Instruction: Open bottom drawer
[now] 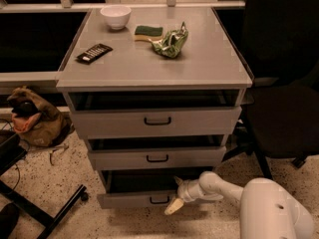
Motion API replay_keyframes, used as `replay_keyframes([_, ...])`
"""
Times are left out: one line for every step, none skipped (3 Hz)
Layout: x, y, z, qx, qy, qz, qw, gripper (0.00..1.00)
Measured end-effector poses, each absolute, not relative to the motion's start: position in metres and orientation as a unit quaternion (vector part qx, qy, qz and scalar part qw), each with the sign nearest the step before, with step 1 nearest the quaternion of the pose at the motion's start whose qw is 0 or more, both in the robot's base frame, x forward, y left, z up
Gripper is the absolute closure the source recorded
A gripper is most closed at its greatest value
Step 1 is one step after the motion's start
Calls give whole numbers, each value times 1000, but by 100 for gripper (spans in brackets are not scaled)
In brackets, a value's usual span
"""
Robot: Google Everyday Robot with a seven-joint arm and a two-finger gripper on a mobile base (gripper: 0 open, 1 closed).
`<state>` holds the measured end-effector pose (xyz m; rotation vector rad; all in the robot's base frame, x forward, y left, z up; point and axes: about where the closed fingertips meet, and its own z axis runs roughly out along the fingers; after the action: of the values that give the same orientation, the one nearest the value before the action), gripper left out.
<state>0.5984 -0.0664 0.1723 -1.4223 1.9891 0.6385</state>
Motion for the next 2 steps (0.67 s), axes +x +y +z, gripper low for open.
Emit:
replay_keyframes([566,-80,176,-531,772,240,253,0])
replay_keyframes([531,-85,181,-531,786,244,203,0])
